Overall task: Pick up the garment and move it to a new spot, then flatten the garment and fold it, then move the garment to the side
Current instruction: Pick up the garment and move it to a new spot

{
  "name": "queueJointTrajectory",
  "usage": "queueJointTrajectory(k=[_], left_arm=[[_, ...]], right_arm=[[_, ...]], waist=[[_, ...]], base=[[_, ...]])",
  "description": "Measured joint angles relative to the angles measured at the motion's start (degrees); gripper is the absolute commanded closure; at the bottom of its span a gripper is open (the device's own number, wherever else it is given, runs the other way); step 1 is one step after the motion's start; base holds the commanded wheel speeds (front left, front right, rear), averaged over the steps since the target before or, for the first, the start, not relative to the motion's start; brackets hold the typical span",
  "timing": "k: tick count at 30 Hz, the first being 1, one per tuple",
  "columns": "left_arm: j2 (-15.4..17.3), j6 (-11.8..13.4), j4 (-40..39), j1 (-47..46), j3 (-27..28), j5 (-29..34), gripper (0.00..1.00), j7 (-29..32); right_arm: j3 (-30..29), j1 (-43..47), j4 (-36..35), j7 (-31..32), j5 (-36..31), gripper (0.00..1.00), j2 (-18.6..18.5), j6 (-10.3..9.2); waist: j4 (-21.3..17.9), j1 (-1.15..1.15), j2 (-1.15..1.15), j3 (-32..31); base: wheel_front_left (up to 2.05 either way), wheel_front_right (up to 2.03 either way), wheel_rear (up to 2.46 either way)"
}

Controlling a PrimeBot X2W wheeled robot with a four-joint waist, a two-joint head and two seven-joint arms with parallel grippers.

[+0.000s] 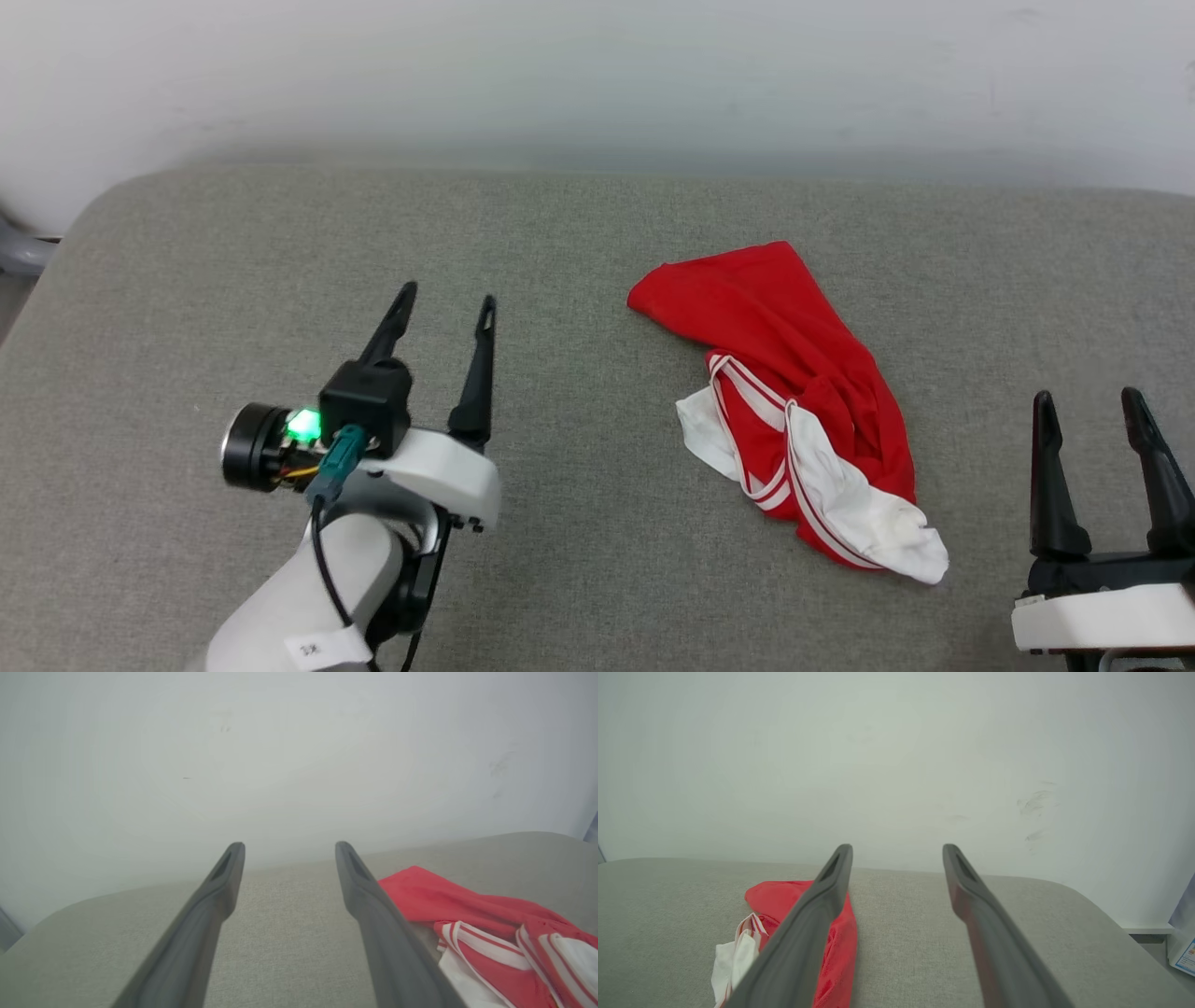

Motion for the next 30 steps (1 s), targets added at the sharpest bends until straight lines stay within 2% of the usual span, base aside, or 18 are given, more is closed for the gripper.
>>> queueJointTrajectory(k=[7,11,19,24,30], left_arm=[[-0.1,2.0,-5.9,12.8,11.7,6.2,0.00,0.0],[-1.5,1.6,-7.9,19.2,17.4,9.6,0.00,0.0],[-6.0,-3.7,-9.7,27.3,24.4,15.2,0.00,0.0],[-8.2,-7.3,-8.9,30.2,26.7,18.6,0.00,0.0],[-11.1,-10.3,-7.6,32.1,29.3,21.4,0.00,0.0]], right_arm=[[0.6,1.9,1.9,0.0,1.1,0.00,0.0,0.00],[1.1,3.1,2.9,0.0,1.7,0.00,0.0,0.00],[2.1,4.1,4.6,0.0,3.5,0.00,0.0,0.00],[2.9,4.3,5.4,0.0,4.1,0.00,0.0,-0.01],[3.5,5.1,6.1,0.0,4.5,0.00,0.0,-0.01]], waist=[[0.5,0.00,0.00,-2.7],[0.5,0.00,0.00,-4.2],[0.4,-0.01,0.00,-5.9],[-0.1,0.00,0.00,-6.5],[-0.6,0.00,0.00,-6.9]], base=[[0.00,0.00,0.00],[0.00,0.00,0.00],[0.00,0.00,0.00],[0.00,0.00,0.00],[0.00,0.00,0.00]])
